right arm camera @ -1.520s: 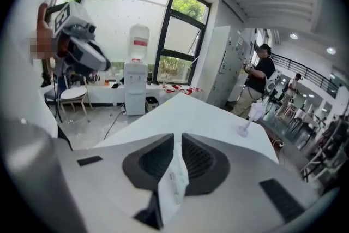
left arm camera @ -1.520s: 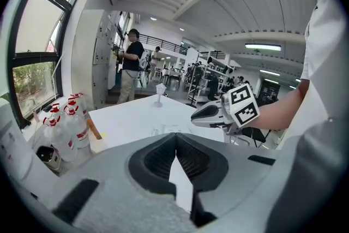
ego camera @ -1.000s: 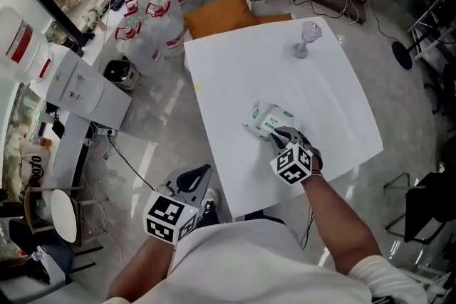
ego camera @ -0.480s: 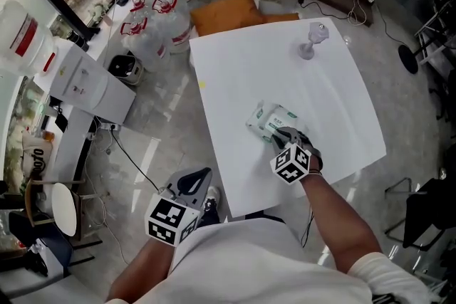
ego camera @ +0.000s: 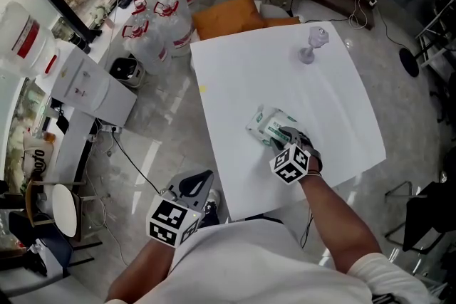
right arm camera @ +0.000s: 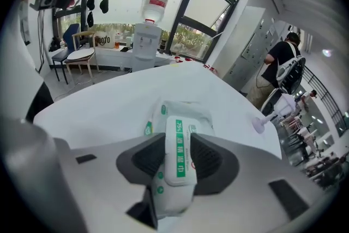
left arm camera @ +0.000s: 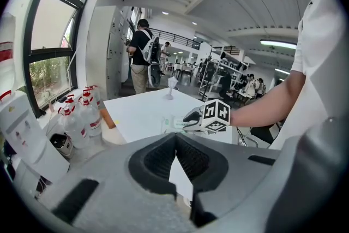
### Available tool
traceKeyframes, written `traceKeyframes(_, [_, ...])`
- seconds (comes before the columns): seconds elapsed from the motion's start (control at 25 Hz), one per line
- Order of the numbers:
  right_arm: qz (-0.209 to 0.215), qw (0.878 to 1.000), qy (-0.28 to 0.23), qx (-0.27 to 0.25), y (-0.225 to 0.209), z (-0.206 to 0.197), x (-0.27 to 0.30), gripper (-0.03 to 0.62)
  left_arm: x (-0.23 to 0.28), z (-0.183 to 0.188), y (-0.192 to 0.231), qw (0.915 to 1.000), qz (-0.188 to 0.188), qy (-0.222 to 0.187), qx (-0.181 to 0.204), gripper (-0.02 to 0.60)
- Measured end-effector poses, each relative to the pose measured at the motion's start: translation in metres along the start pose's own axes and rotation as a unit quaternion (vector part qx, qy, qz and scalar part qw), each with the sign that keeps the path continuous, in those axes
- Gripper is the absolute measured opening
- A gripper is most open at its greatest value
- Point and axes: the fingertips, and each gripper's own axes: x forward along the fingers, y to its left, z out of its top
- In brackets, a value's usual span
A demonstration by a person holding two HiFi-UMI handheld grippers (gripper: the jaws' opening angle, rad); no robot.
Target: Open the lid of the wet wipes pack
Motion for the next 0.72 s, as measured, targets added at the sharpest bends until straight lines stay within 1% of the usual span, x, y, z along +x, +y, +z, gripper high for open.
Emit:
traceKeyframes(0.16, [0.016, 1.000, 0.000, 0.005, -0.0020, -0.0001, 0.0018, 0.167, 0.0016, 0.0025, 0.0015, 1.0000, 0.001, -0.001, -0.002, 0.008])
traceKeyframes(0.32, [0.046, 0.999, 0.001, 0.021, -0.0008, 0.0010, 0.0028, 0.147, 0.0033, 0.0053, 0.0040, 1.0000, 0.001, -0.004, -0.003, 0.008])
traceKeyframes(0.44, [0.074, 0.995, -0.011, 0.061, -0.0015, 0.0017, 0.0005, 0.140, 0.0042, 0.0057, 0.0039, 1.0000, 0.000, -0.005, -0.004, 0.008])
traceKeyframes(0.56, [0.103, 0.989, -0.026, 0.104, -0.0040, 0.0002, -0.0011, 0.133, 0.0062, 0.0049, 0.0029, 1.0000, -0.001, -0.004, -0.005, 0.008])
traceKeyframes(0.72, [0.130, 0.980, -0.032, 0.146, -0.0061, -0.0045, -0.0013, 0.117, 0.0091, 0.0041, -0.0001, 1.0000, -0.006, -0.001, -0.005, 0.008])
